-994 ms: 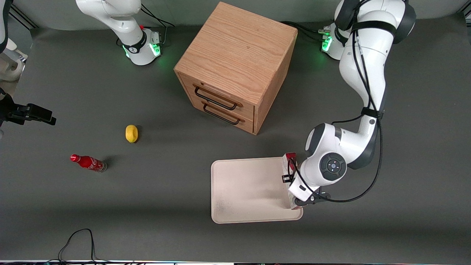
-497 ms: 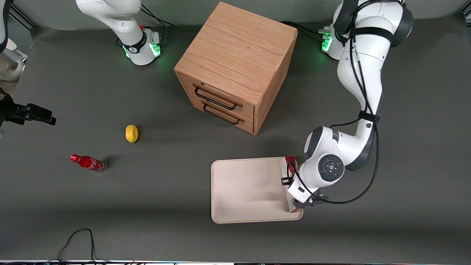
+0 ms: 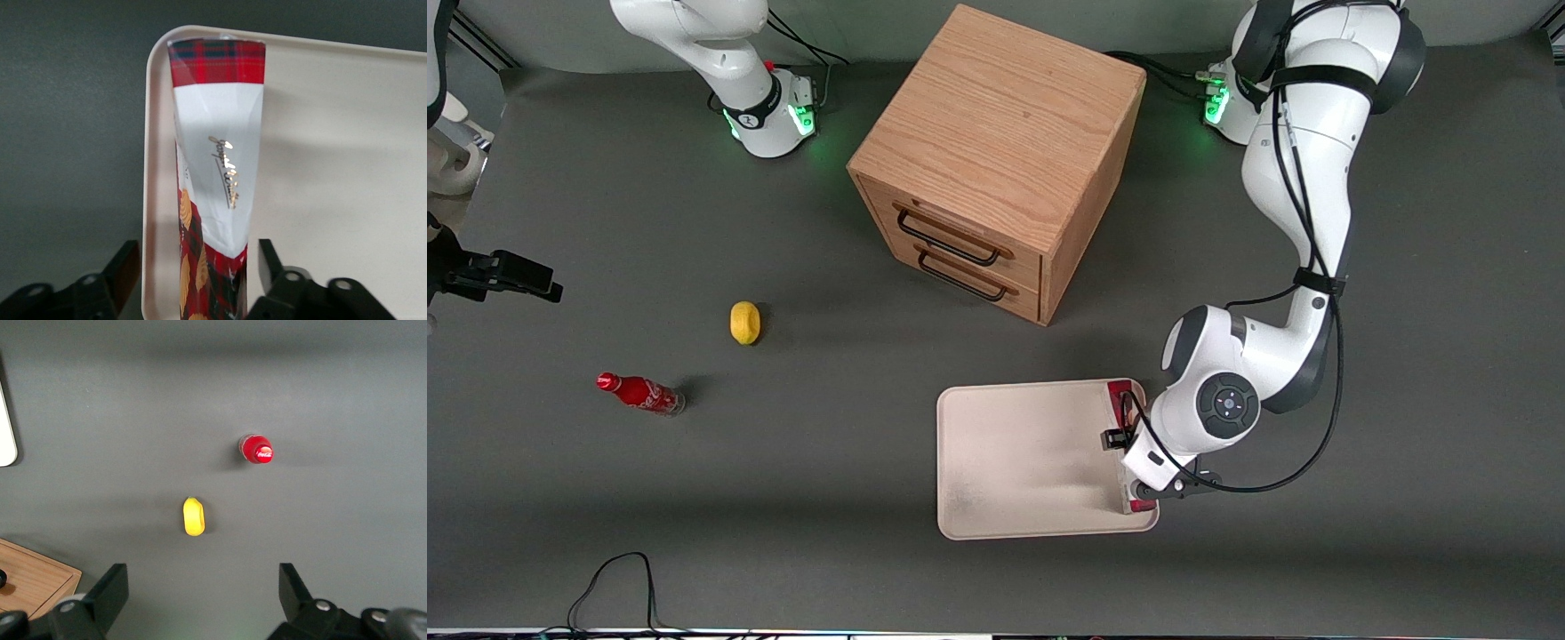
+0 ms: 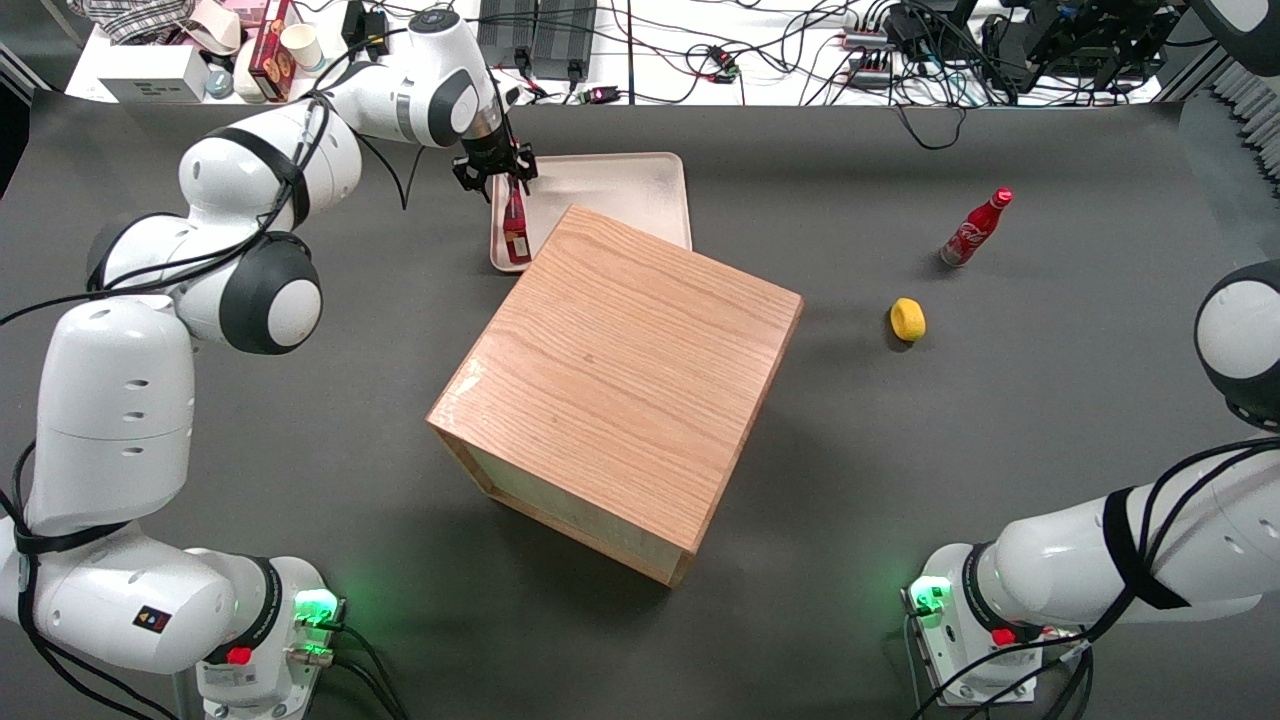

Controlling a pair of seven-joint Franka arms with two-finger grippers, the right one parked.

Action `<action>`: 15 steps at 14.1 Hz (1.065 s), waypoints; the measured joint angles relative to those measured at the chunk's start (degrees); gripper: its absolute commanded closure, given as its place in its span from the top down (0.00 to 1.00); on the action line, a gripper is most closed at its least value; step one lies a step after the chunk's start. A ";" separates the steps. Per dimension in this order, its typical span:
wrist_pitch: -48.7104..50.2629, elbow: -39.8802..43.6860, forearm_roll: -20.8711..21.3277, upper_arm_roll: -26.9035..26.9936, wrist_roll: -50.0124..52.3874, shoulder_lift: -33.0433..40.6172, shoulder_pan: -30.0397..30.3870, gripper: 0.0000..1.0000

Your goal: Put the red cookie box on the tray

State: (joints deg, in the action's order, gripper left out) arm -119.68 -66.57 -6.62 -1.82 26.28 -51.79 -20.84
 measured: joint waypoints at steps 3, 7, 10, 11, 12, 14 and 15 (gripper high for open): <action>2.50 1.11 0.22 0.09 -0.36 1.01 0.38 1.00; 10.41 -2.65 0.53 0.59 -4.31 10.17 3.64 1.00; 13.86 -14.18 0.99 0.81 -8.36 22.67 8.78 1.00; 16.56 -17.60 1.80 0.90 -10.63 26.88 10.31 1.00; 20.18 -20.13 2.76 1.10 -13.03 30.82 11.81 1.00; 26.77 -22.93 3.97 3.30 -15.84 37.28 13.08 1.00; 28.71 -24.20 4.67 4.68 -17.28 40.12 13.25 1.00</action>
State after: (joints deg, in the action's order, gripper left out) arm -90.97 -90.76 -1.95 2.85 9.00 -11.67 -7.59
